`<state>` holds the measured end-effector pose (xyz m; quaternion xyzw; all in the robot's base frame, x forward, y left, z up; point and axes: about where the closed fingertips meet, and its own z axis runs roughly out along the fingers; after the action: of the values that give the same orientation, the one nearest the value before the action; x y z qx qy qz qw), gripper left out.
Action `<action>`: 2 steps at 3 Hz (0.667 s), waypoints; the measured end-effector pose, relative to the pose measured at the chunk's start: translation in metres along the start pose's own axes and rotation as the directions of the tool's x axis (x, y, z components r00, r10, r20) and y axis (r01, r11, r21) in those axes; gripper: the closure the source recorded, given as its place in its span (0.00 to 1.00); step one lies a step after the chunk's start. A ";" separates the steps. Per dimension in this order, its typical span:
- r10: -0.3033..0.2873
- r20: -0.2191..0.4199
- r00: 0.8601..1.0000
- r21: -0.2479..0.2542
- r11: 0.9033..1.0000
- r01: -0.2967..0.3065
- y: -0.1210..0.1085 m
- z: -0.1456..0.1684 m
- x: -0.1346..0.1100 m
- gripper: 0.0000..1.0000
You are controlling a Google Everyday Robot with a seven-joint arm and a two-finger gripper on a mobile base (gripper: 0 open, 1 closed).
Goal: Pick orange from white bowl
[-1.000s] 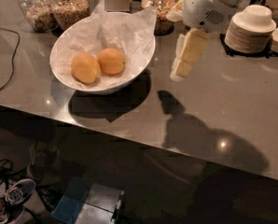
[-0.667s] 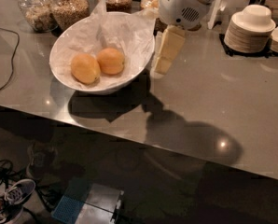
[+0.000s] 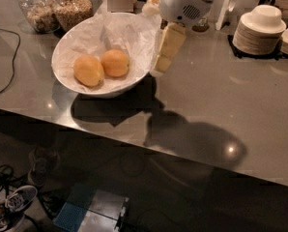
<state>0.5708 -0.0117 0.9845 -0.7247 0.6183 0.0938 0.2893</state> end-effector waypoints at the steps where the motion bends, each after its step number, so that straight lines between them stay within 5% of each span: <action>1: -0.071 0.054 0.996 0.034 0.997 0.069 -0.033 0.008 -0.028 0.00; 2: -0.122 0.095 0.988 0.041 0.992 0.118 -0.064 0.013 -0.062 0.00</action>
Offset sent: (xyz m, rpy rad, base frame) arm 0.0807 0.1033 0.0754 0.1085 -0.1220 0.1789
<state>0.6216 0.0520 1.0238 -0.7499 0.5604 0.1004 0.3369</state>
